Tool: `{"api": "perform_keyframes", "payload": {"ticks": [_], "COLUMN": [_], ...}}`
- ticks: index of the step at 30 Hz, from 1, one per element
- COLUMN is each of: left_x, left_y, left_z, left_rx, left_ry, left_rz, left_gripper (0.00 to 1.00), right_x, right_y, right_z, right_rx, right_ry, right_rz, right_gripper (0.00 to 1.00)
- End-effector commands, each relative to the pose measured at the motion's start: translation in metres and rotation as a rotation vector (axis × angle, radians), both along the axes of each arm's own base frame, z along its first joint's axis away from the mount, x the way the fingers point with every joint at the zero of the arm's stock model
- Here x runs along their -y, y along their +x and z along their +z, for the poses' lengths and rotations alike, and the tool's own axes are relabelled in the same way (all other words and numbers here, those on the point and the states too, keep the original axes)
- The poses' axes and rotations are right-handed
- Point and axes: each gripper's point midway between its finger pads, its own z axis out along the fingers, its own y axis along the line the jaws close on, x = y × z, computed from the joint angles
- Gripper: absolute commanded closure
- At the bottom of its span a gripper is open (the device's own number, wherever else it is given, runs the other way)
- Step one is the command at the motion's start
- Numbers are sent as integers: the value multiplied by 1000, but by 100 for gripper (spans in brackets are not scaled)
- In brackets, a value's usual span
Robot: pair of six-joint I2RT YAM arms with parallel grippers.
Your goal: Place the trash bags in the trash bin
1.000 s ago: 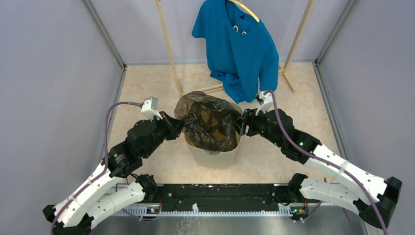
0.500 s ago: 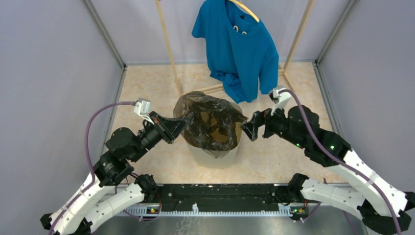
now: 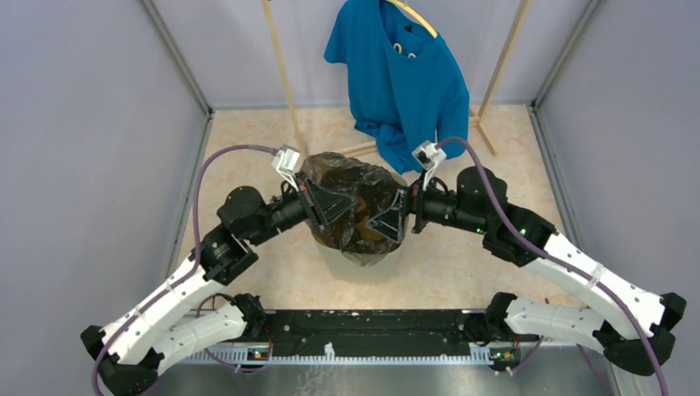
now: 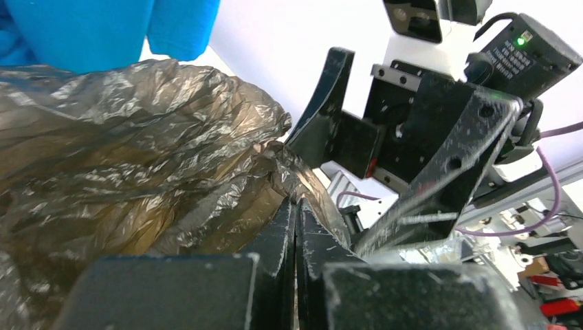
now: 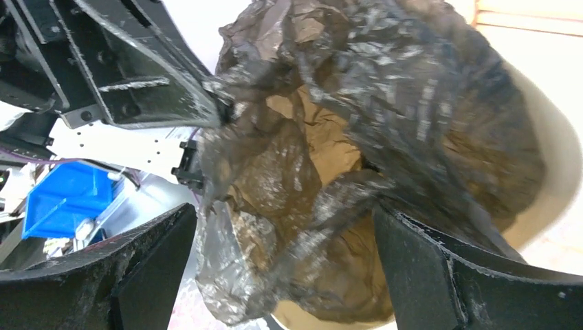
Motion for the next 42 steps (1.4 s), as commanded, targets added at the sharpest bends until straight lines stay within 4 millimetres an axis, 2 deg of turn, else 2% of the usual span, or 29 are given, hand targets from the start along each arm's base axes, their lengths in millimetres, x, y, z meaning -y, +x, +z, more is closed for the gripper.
{"api": "perform_keyframes", "payload": {"ticks": [1, 3, 8, 12, 13, 14, 16, 19, 20, 24, 27, 28, 30, 32, 34, 37, 40, 42], "left_x": [13, 18, 28, 29, 28, 27, 24, 10, 2, -45, -87, -98, -109, -109, -101, -79, -52, -40], "left_y": [-4, -1, 2, 1, -1, -2, -4, -5, -3, 16, 36, 41, 53, 64, 75, 88, 96, 100], "left_z": [36, 36, 35, 34, 34, 35, 34, 33, 38, 38, 38, 32, 28, 24, 23, 25, 18, 5], "left_rx": [47, 43, 40, 48, 57, 67, 90, 127, 145, 176, 142, 113, 76, 46, 30, 46, 62, 40], "left_ry": [-102, -97, -92, -79, -75, -71, -43, 58, 85, 194, 291, 336, 393, 443, 473, 478, 480, 498], "left_rz": [-66, -74, -107, -113, -118, -121, -121, -78, -43, 203, 433, 492, 582, 623, 629, 588, 505, 470], "left_gripper": [100, 100, 100, 100, 96, 89, 65, 31, 23, 2, 1, 1, 1, 1, 1, 1, 2, 10], "right_x": [-24, -30, -34, -34, -34, -34, -31, -24, -21, -14, -6, -3, -1, -2, -3, -6, -8, -8], "right_y": [-5, -3, 22, 30, 30, 29, 27, 24, 23, 13, 6, 5, 3, 0, 0, -1, -1, -1], "right_z": [16, 10, -8, -9, -6, -5, -1, 2, 2, -4, -7, -7, -9, -9, -10, -10, -9, -7], "right_rx": [41, 60, 71, 99, 107, 115, 126, 144, 148, 163, 164, 165, 164, 169, 166, 158, 154, 152], "right_ry": [71, 53, -3, 28, 52, 73, 117, 136, 127, 85, 72, 67, 55, 50, 45, 46, 51, 57], "right_rz": [26, -2, -182, -234, -233, -229, -229, -226, -224, -180, -165, -163, -154, -137, -131, -124, -121, -118], "right_gripper": [1, 1, 1, 11, 18, 34, 66, 100, 100, 100, 100, 100, 100, 100, 100, 100, 100, 100]}}
